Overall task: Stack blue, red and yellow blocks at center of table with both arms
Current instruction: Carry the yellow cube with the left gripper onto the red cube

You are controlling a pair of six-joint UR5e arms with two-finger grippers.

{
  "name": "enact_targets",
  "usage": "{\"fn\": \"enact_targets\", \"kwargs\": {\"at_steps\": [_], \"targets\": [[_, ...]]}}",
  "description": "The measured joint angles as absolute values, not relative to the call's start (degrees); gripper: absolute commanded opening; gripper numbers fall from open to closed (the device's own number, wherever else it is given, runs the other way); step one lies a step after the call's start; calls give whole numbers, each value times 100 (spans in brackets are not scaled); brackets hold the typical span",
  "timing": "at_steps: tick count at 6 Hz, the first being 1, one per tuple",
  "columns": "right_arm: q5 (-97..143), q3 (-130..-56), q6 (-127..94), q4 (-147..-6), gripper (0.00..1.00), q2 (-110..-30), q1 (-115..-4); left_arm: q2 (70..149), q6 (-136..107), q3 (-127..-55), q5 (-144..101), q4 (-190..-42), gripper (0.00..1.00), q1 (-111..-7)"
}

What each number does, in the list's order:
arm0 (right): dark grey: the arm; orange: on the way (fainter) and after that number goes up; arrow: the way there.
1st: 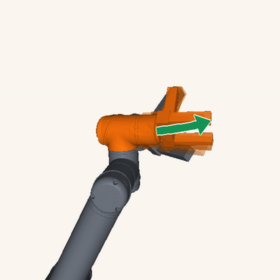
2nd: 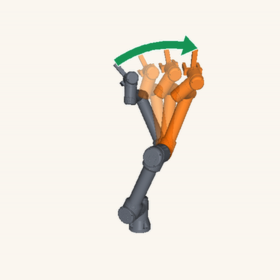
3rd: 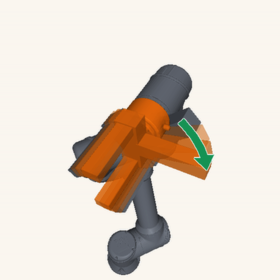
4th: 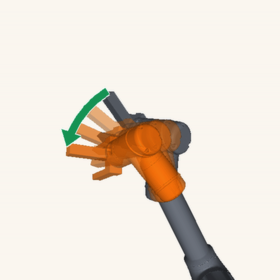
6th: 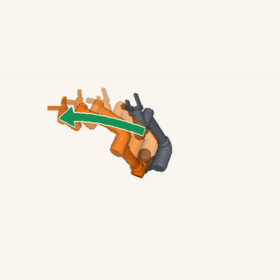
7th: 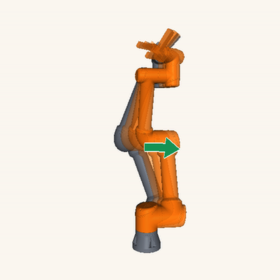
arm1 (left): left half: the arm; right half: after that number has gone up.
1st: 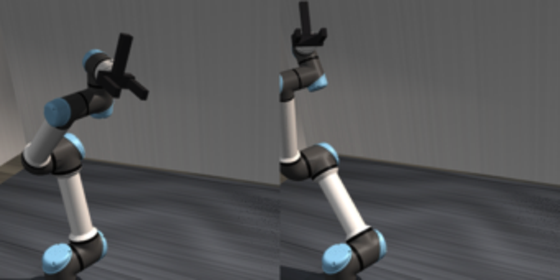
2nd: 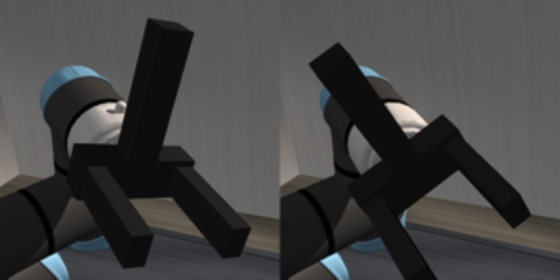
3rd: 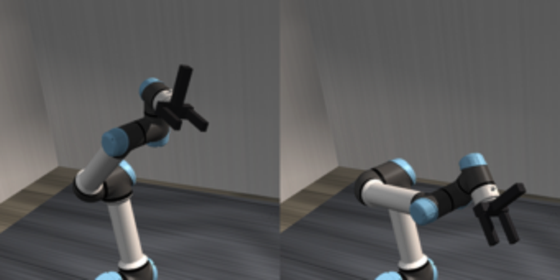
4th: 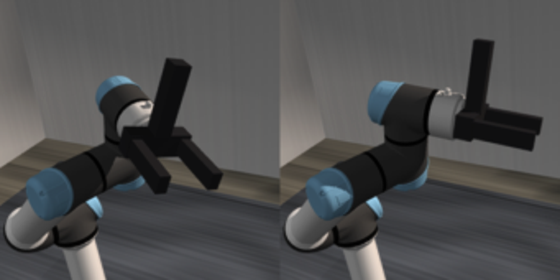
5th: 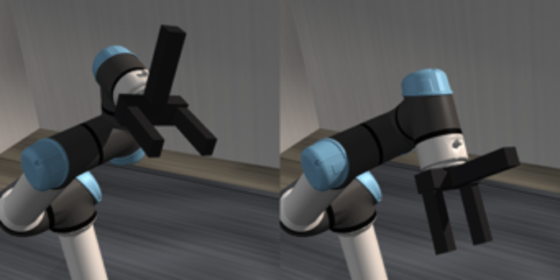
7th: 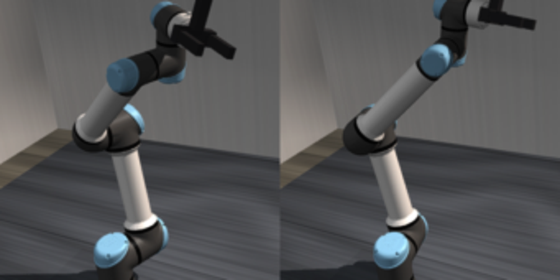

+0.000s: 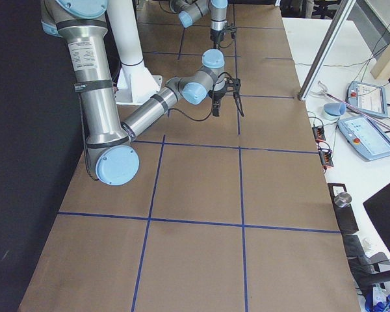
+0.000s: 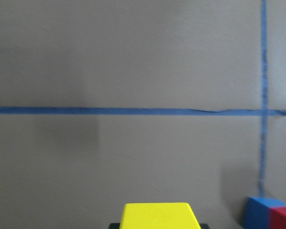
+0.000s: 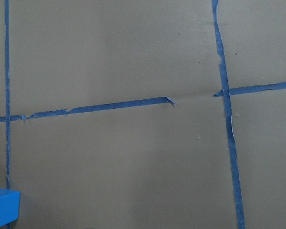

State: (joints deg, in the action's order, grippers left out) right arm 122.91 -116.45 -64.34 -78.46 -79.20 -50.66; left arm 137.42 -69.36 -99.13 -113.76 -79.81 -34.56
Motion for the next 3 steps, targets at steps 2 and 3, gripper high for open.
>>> {"fn": "enact_targets", "kwargs": {"at_steps": [2, 3], "targets": [[12288, -11641, -6434, -7843, 100, -7941, -5075, 14421, -7194, -9142, -10990, -7953, 0, -3140], [12287, -11636, -6434, -7844, 100, -7942, -5073, 14515, -7210, -8988, -10919, -7962, 0, -3113]]}}
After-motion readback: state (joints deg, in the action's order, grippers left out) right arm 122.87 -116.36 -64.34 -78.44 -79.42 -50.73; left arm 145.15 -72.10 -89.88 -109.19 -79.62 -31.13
